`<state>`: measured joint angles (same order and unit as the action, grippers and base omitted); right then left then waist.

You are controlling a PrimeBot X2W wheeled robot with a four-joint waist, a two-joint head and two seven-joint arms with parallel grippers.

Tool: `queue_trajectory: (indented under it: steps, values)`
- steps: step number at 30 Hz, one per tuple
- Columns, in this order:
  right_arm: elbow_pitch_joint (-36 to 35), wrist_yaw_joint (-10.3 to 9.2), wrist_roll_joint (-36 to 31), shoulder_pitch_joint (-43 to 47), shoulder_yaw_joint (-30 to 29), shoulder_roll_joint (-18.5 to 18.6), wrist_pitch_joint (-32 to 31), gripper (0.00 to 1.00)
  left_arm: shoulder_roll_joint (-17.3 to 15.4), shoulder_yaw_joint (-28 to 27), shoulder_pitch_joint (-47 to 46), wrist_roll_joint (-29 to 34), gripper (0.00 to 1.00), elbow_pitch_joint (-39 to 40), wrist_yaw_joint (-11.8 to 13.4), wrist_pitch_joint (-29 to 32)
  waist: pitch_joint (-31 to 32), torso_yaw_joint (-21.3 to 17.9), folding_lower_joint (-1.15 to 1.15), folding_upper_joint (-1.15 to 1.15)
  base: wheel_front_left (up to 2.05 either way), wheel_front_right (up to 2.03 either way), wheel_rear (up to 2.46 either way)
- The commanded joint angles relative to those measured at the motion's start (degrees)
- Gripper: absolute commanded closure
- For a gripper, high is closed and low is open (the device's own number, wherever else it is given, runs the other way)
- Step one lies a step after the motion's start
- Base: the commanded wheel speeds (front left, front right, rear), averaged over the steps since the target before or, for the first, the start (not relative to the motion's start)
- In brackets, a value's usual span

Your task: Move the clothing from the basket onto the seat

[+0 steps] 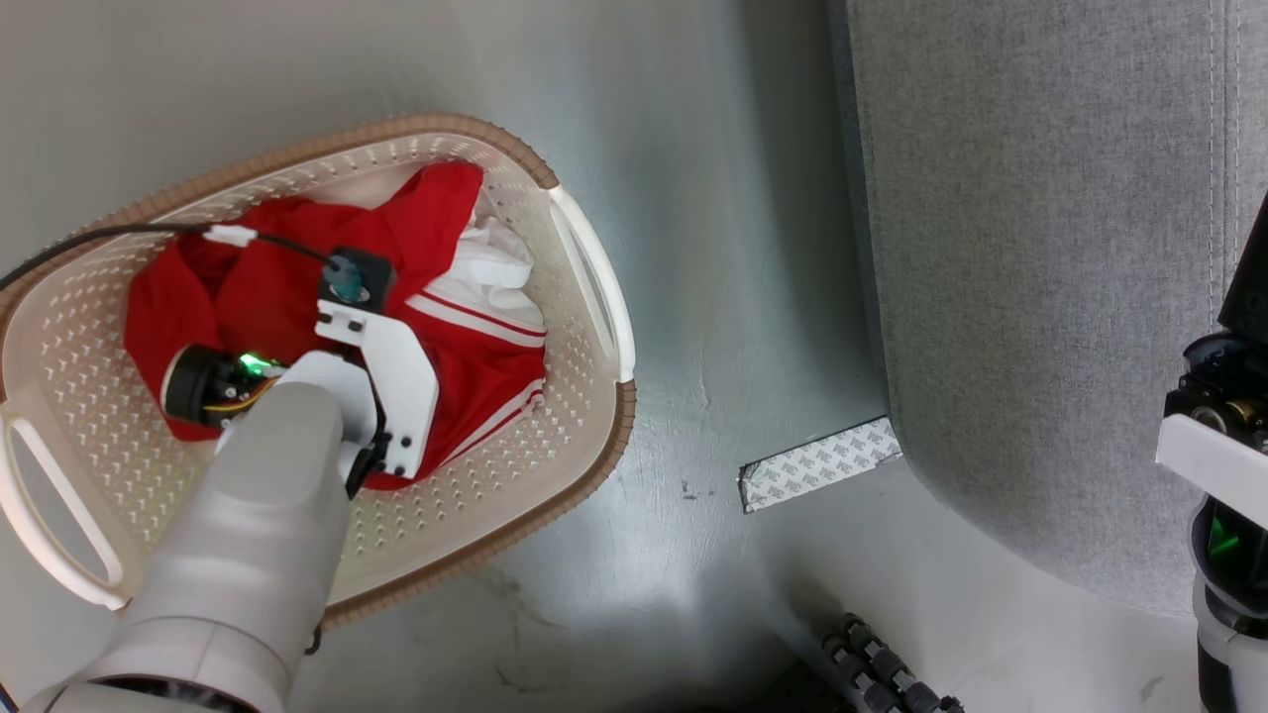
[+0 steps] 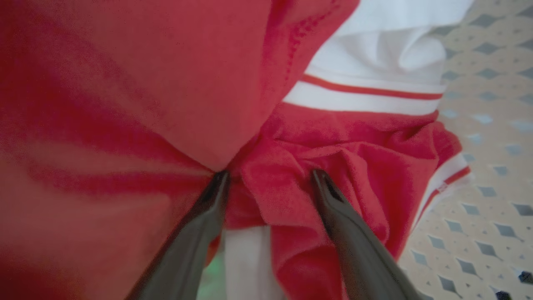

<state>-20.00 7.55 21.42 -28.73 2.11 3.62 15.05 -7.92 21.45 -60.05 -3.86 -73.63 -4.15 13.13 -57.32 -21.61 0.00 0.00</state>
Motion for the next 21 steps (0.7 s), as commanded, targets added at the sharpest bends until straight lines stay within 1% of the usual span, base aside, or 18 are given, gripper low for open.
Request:
queue_trajectory:
  steps: [1,3,6,7,8,10,18,21]
  values:
    - [-0.2,-0.13,0.0,0.7,-0.2,-0.2,0.2,0.0,-0.8,0.5,1.1,0.6,0.0,-0.4,0.0,2.1,0.0,0.0,0.0,0.0,0.0,0.0,0.0]
    - [-0.2,-0.13,-0.2,0.8,-0.2,-0.3,0.2,0.0,-0.8,0.5,1.5,0.1,0.0,-0.4,-0.3,4.7,-0.1,0.1,0.0,0.0,0.0,0.0,0.0]
    - [0.0,-0.13,-0.5,0.8,-0.3,-0.3,0.2,0.0,-1.0,1.0,1.4,-0.2,0.01,-0.5,-0.8,6.8,-0.2,0.2,0.0,0.0,0.0,0.0,0.0]
    - [0.1,-0.13,-0.7,0.7,-0.2,-0.4,0.2,0.0,-1.0,1.2,1.4,-0.3,0.62,-0.5,-1.0,7.6,-0.3,0.3,0.0,0.0,0.0,0.0,0.0]
    - [0.2,-0.13,-0.8,0.5,0.0,-0.4,0.2,0.0,-1.0,1.4,1.2,-0.4,1.0,-0.5,-1.4,7.9,-0.3,0.3,0.0,0.0,0.0,0.0,0.0]
    - [0.3,-0.13,-0.9,0.3,0.1,-0.4,0.2,0.0,-1.1,1.4,1.0,-0.6,1.0,-0.5,-1.6,7.7,-0.3,0.3,0.0,0.0,0.0,0.0,0.0]
    - [1.3,-0.13,0.1,-2.1,0.8,-0.6,0.2,0.0,-2.8,0.6,-0.1,-2.5,1.0,-0.3,-1.6,1.8,1.2,-0.9,0.0,0.0,0.0,0.0,0.0]
    - [2.5,-0.13,0.0,-2.6,0.8,-0.6,0.2,0.0,-1.7,0.1,1.2,-3.4,1.0,0.1,-1.8,-2.3,4.4,0.0,0.0,0.0,0.0,0.0,0.0]
